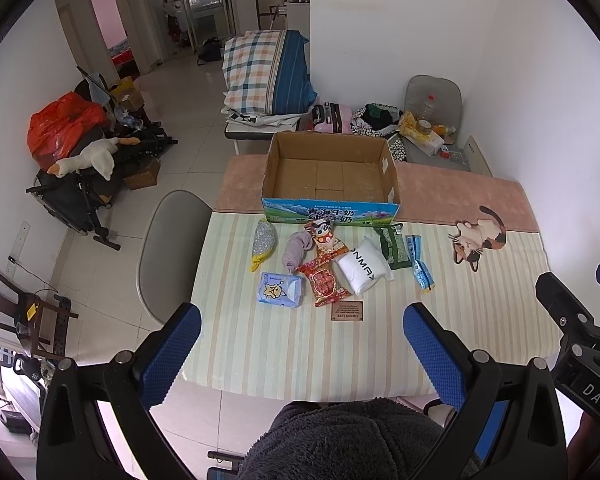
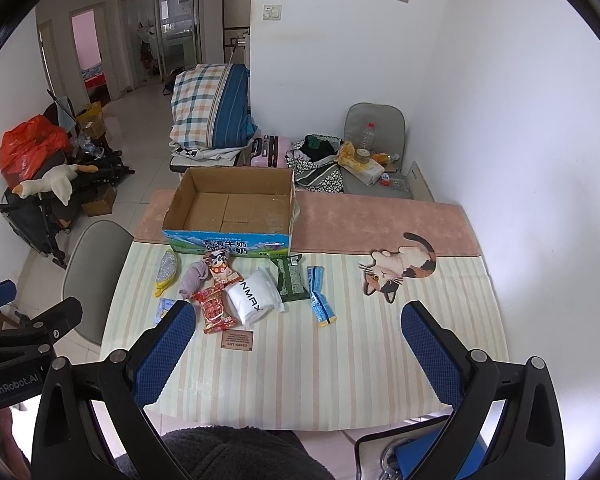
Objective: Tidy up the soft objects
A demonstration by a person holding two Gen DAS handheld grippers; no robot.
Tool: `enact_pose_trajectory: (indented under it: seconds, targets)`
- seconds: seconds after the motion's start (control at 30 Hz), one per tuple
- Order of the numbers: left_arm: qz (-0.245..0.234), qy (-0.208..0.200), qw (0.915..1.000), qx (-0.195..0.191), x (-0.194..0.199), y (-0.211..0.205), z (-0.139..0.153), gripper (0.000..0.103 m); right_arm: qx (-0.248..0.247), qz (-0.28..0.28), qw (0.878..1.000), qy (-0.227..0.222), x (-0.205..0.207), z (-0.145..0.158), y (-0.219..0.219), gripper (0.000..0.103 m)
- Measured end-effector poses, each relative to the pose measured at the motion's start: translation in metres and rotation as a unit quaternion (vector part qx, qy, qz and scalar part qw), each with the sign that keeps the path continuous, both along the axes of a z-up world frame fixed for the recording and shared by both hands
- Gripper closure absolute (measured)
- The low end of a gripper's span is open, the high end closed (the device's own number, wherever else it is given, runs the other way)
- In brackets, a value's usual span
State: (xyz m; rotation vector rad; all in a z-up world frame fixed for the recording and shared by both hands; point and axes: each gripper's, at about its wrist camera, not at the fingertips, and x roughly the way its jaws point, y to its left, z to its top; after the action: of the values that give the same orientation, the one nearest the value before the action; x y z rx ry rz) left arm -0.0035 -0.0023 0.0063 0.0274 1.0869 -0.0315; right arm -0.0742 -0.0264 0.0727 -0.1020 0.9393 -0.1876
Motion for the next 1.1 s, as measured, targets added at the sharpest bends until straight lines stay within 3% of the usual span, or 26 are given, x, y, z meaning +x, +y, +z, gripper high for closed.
enact_pose_trajectory:
  seconds: [1.1]
  targets:
    - [-0.001,-0.002,1.0000,-0.005,0.0022,-0.0022,-0.0001,0.000,0.001,-0.002,1.000,0.001,-0.0003,-0.0061,0.0004,0.000]
